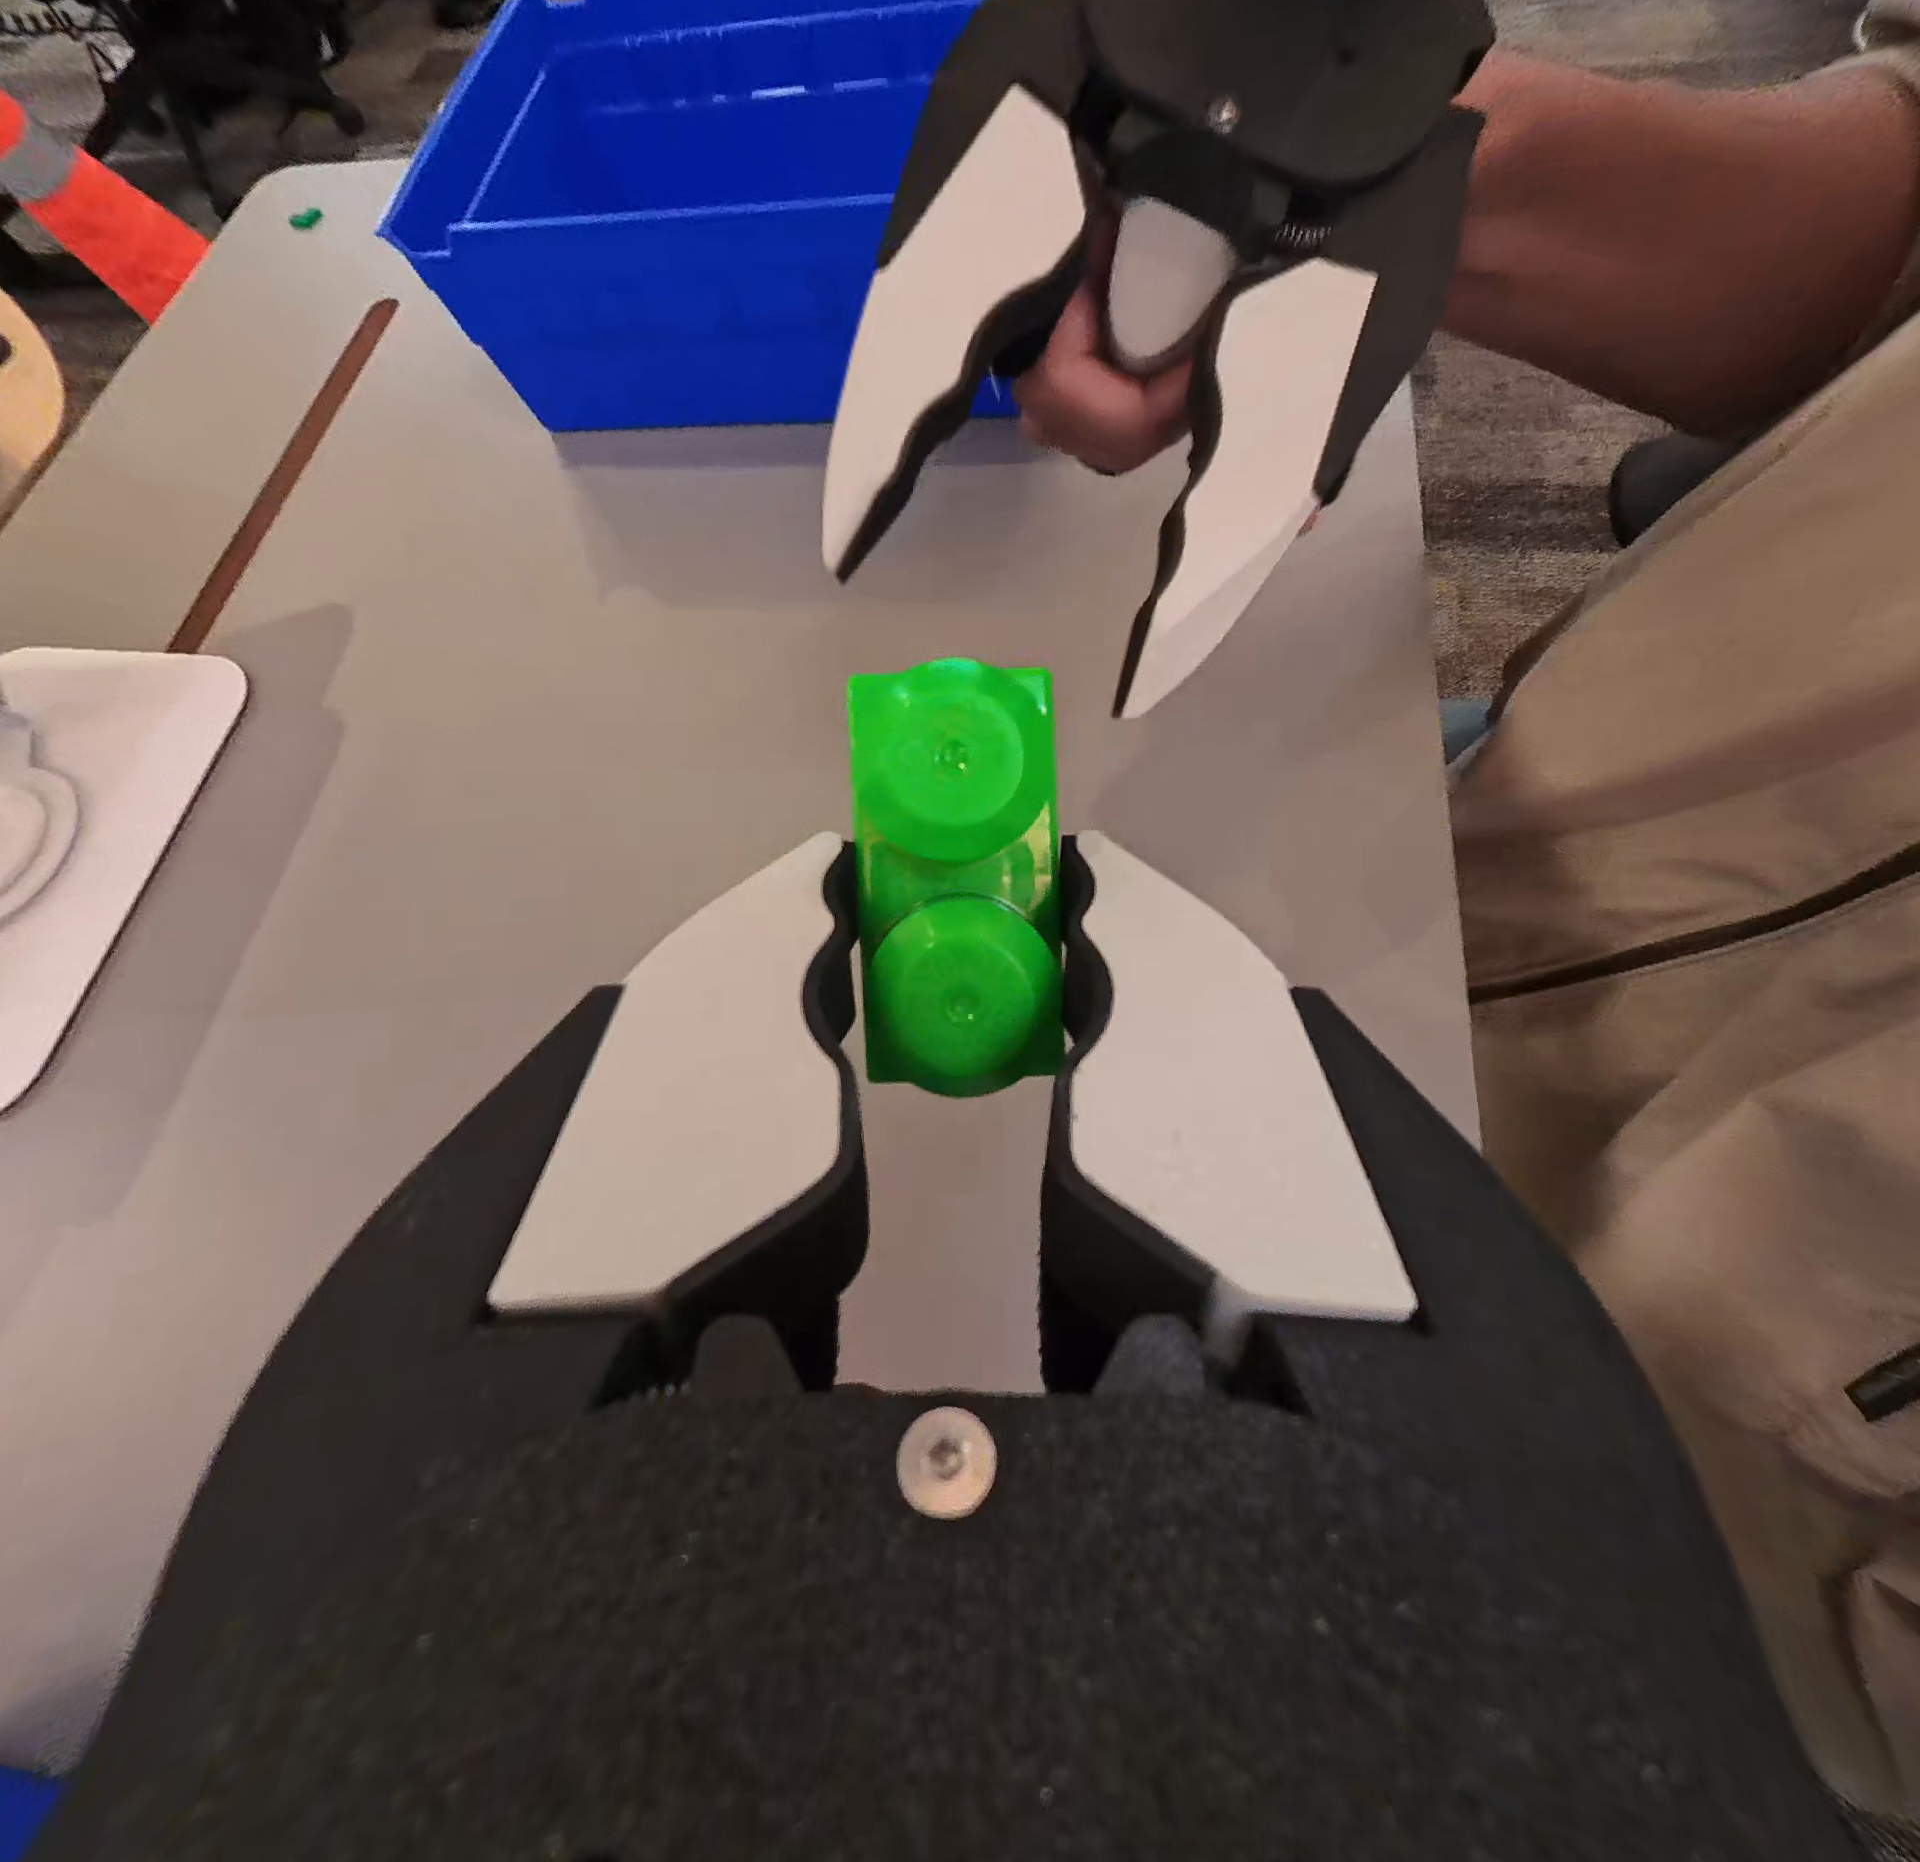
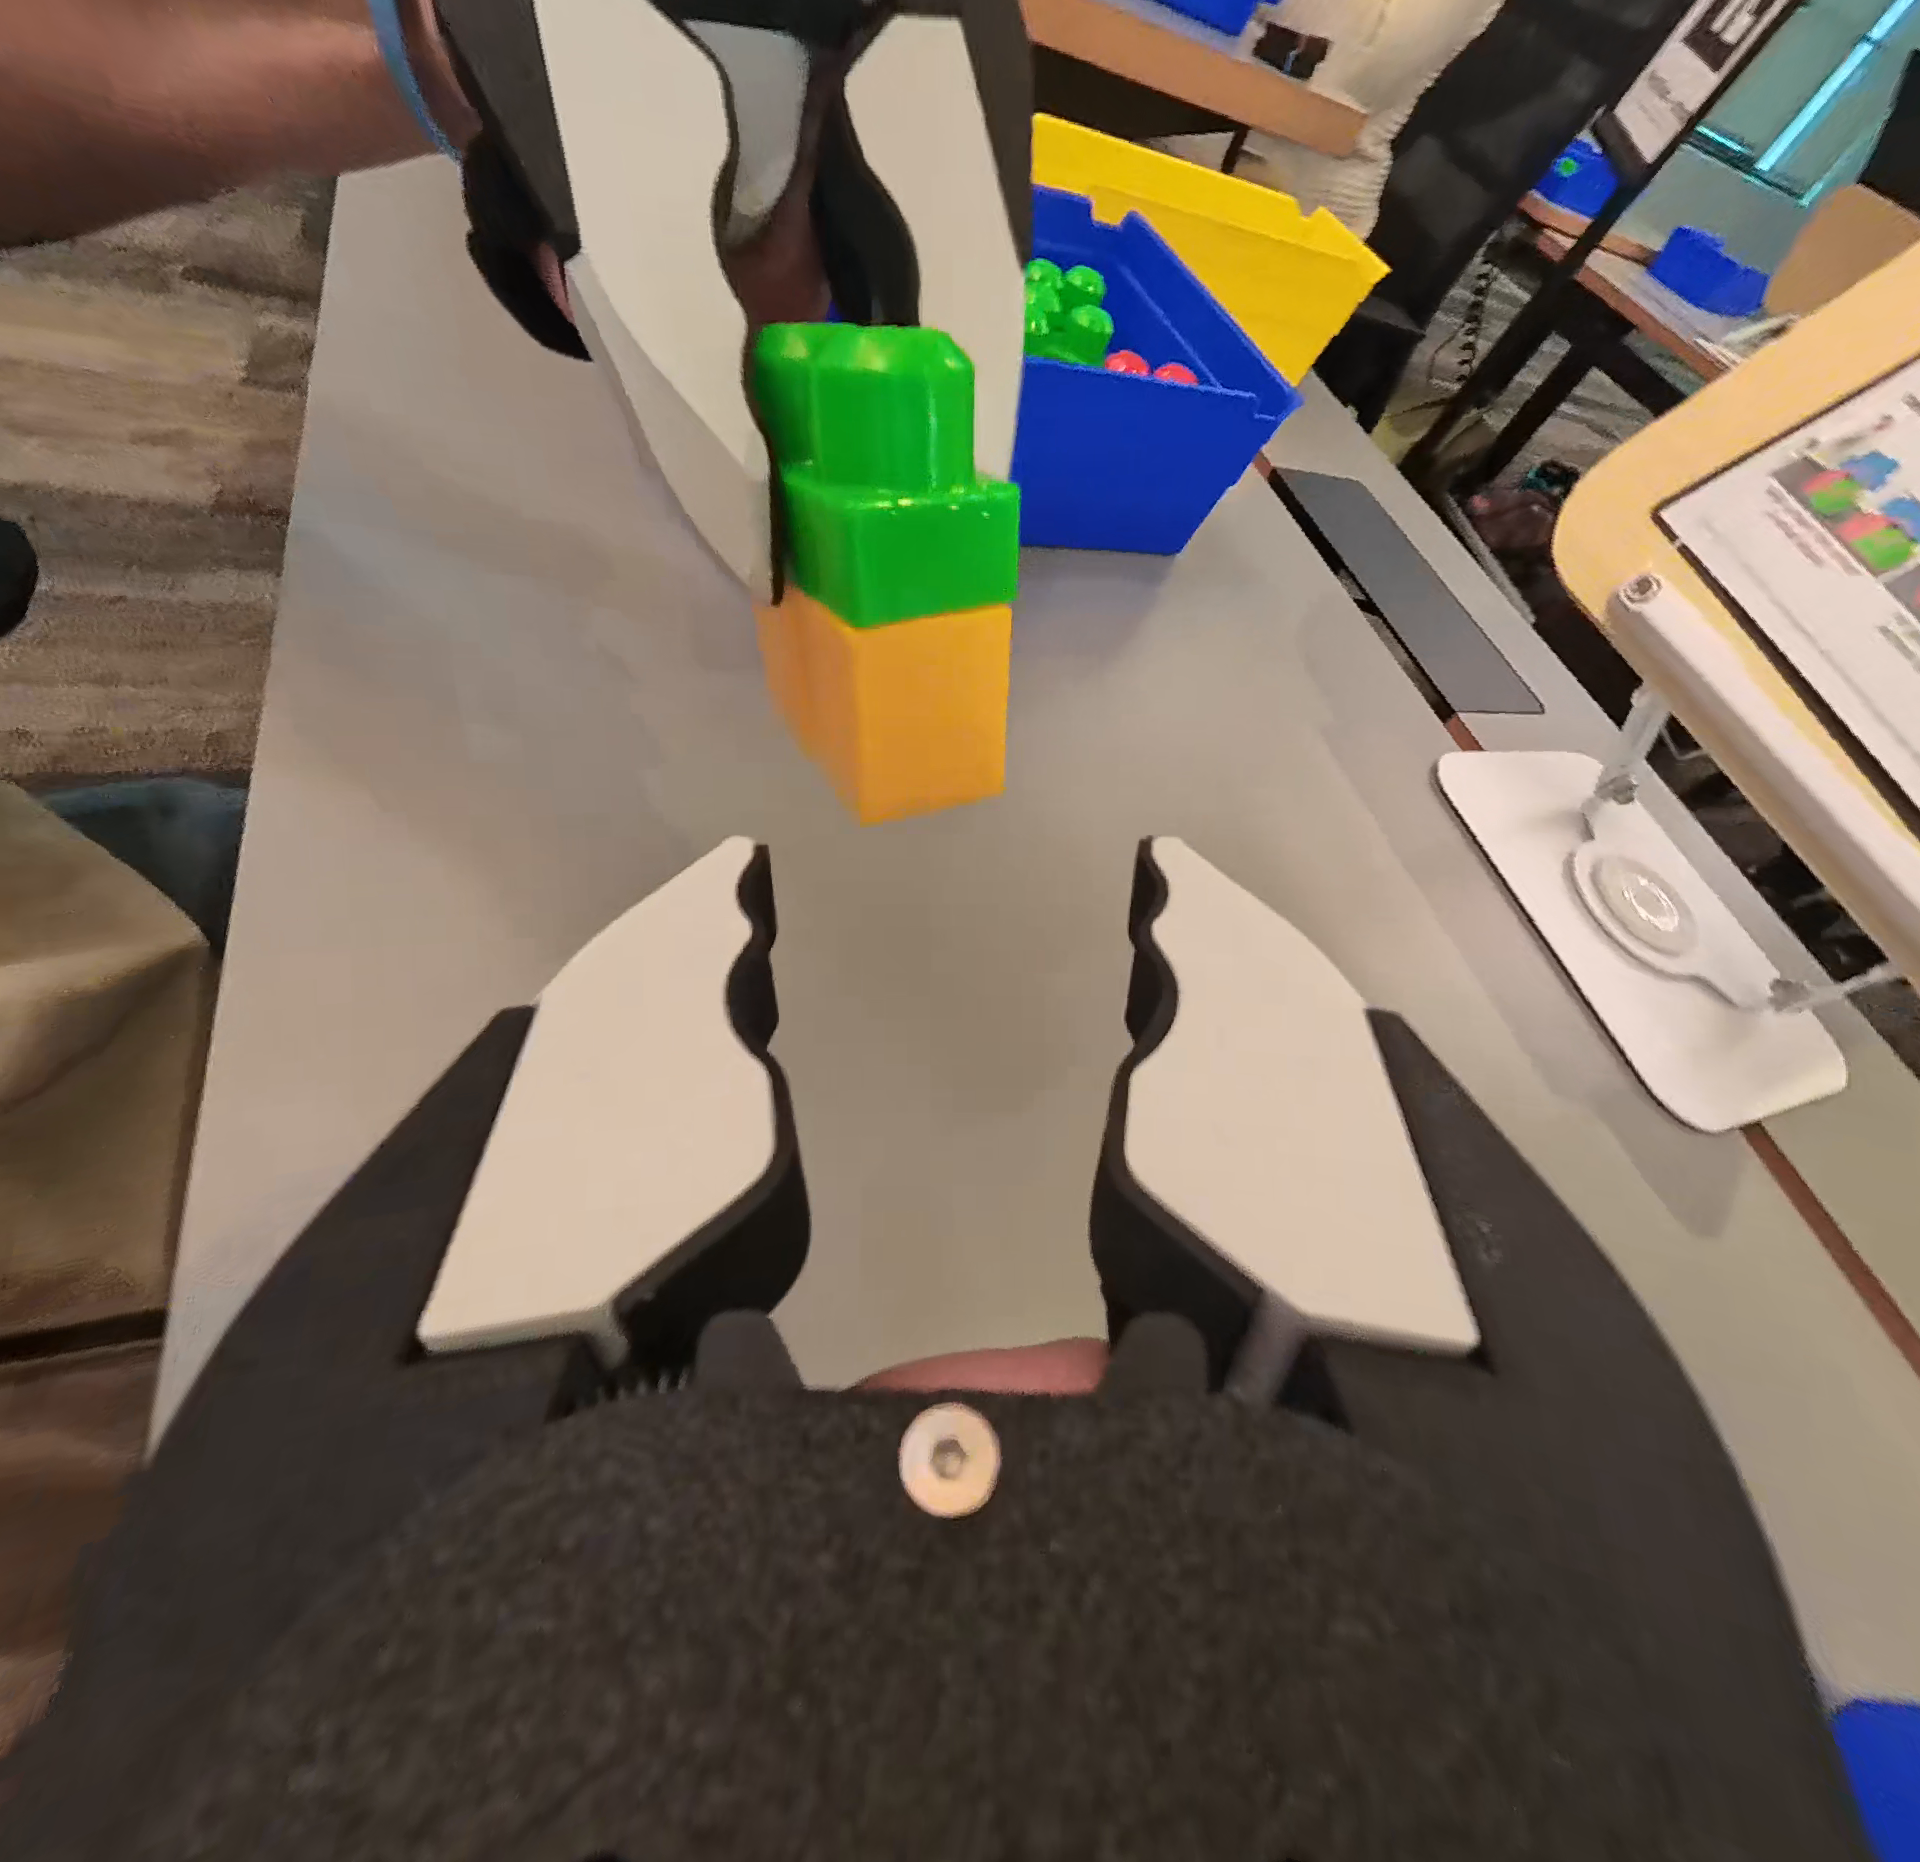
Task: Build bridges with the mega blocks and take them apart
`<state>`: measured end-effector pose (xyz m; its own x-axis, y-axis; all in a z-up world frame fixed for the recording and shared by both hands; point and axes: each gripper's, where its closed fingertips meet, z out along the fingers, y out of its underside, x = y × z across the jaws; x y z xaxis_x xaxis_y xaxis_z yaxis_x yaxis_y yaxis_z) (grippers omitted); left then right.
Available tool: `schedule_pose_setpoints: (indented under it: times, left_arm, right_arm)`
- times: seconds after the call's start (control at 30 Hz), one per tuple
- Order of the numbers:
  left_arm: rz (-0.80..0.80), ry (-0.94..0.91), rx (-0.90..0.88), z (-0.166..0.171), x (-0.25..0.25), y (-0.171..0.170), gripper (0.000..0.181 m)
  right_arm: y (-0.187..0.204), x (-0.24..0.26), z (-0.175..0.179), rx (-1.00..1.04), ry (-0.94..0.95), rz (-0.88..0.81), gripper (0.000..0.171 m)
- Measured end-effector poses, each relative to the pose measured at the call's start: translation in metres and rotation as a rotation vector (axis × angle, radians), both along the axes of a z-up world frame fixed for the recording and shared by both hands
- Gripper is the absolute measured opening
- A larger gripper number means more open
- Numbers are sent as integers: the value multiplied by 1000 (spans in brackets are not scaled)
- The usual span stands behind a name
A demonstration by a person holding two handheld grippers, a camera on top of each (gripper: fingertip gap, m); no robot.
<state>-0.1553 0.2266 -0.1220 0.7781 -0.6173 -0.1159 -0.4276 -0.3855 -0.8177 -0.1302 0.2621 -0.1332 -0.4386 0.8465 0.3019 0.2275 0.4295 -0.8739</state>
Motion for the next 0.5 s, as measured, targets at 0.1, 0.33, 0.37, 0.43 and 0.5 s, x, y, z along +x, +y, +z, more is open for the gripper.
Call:
schedule_pose_setpoints:
  times: [0.1, 0.33, 0.37, 0.43, 0.5]
  left_arm:
    - [-12, -1, 10, 0, 0, 8, 36]
    - [-55, 0, 15, 0, 2, 24, 36]
    - [-59, -4, 21, 0, 3, 26, 36]
    - [-59, -1, 29, -1, 3, 29, 36]
    - [-59, -5, 35, -3, 2, 29, 36]
  right_arm:
    - [2, -9, 0, 31, -15, 47, 60]
    - [-1, -21, 8, -9, -37, 160, 54]
    - [-1, -22, 7, 2, -43, 167, 47]
    - [1, -24, 4, 24, -49, 169, 37]
    - [2, -25, 2, 16, -58, 174, 37]
